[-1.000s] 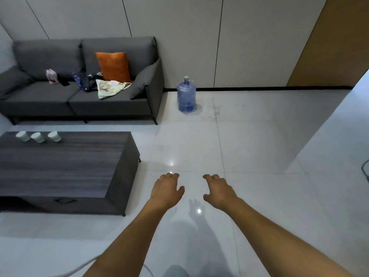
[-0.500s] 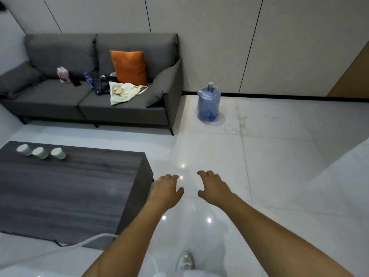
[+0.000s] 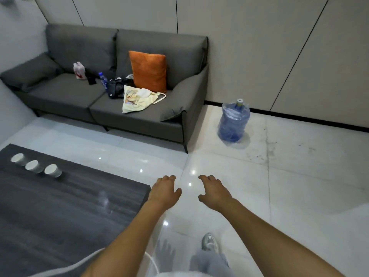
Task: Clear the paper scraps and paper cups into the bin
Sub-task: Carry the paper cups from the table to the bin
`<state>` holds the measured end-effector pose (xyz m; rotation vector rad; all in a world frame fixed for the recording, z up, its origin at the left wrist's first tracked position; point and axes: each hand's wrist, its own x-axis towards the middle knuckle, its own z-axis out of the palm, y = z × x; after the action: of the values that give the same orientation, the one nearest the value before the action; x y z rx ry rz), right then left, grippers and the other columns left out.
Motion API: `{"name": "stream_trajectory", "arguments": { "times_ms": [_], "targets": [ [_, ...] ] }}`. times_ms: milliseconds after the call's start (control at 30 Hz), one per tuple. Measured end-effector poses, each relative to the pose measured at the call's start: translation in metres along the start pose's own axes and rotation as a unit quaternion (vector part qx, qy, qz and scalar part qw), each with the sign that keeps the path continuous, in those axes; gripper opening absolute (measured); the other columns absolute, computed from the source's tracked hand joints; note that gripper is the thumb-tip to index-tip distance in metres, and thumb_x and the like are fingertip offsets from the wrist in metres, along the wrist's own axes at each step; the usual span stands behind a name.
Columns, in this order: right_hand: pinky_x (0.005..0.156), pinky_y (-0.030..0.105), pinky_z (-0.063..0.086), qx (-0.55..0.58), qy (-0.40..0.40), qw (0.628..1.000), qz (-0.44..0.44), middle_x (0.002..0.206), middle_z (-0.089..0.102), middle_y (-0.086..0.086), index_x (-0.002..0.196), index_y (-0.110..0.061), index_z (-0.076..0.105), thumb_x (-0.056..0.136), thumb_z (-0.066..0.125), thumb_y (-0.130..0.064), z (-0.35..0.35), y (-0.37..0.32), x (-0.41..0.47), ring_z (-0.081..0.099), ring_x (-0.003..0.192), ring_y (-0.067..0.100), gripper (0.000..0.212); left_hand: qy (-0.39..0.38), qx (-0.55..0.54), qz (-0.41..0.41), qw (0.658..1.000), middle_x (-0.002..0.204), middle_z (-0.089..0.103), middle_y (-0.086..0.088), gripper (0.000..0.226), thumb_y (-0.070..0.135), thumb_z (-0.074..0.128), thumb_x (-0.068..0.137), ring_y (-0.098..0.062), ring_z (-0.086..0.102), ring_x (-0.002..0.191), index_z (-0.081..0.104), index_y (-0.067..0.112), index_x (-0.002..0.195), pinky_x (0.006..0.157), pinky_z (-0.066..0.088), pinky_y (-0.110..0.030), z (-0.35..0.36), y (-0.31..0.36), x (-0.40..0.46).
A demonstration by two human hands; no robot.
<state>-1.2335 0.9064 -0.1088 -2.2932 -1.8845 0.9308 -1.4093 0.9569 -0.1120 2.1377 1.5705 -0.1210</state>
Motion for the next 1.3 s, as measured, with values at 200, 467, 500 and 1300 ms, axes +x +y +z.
{"name": "stream_trajectory", "arguments": {
  "times_ms": [200, 467, 500, 1300],
  "targets": [
    [0.093, 0.04, 0.046, -0.031, -0.005, 0.999, -0.045, 0.139, 0.039, 0.006, 0.145, -0.024, 0.027, 0.088, 0.057, -0.024, -0.081, -0.007, 0.138, 0.041, 0.123, 0.027, 0.064, 0.022, -0.036, -0.066, 0.997, 0.135, 0.048, -0.007, 0.052, 0.038, 0.046, 0.095, -0.023, 0.042, 0.124, 0.037, 0.013, 0.14, 0.099, 0.041, -0.034, -0.05, 0.012, 0.119],
    [0.096, 0.038, 0.046, -0.084, -0.063, 0.988, -0.115, 0.145, 0.036, 0.007, 0.147, -0.024, 0.027, 0.088, 0.058, -0.023, -0.122, -0.07, 0.297, 0.04, 0.128, 0.027, 0.067, 0.059, -0.088, -0.158, 0.982, 0.14, 0.045, -0.007, 0.054, 0.039, 0.046, 0.095, -0.024, 0.041, 0.127, 0.035, 0.015, 0.142, 0.103, 0.039, -0.033, -0.108, -0.046, 0.233],
    [0.097, 0.038, 0.046, -0.089, -0.071, 0.986, -0.123, 0.145, 0.037, 0.007, 0.147, -0.024, 0.027, 0.088, 0.059, -0.023, -0.123, -0.083, 0.317, 0.04, 0.129, 0.028, 0.067, 0.059, -0.091, -0.169, 0.98, 0.139, 0.046, -0.007, 0.054, 0.039, 0.046, 0.095, -0.024, 0.041, 0.127, 0.036, 0.014, 0.142, 0.102, 0.038, -0.033, -0.114, -0.059, 0.247],
    [0.101, 0.039, 0.043, -0.225, -0.215, 0.87, -0.383, 0.145, 0.036, 0.009, 0.147, -0.022, 0.026, 0.089, 0.059, -0.022, -0.137, -0.437, 0.677, 0.04, 0.129, 0.03, 0.067, 0.135, -0.21, -0.438, 0.864, 0.139, 0.046, -0.008, 0.052, 0.039, 0.045, 0.095, -0.025, 0.043, 0.126, 0.038, 0.014, 0.14, 0.103, 0.04, -0.036, -0.285, -0.337, 0.462]
  ]
}}
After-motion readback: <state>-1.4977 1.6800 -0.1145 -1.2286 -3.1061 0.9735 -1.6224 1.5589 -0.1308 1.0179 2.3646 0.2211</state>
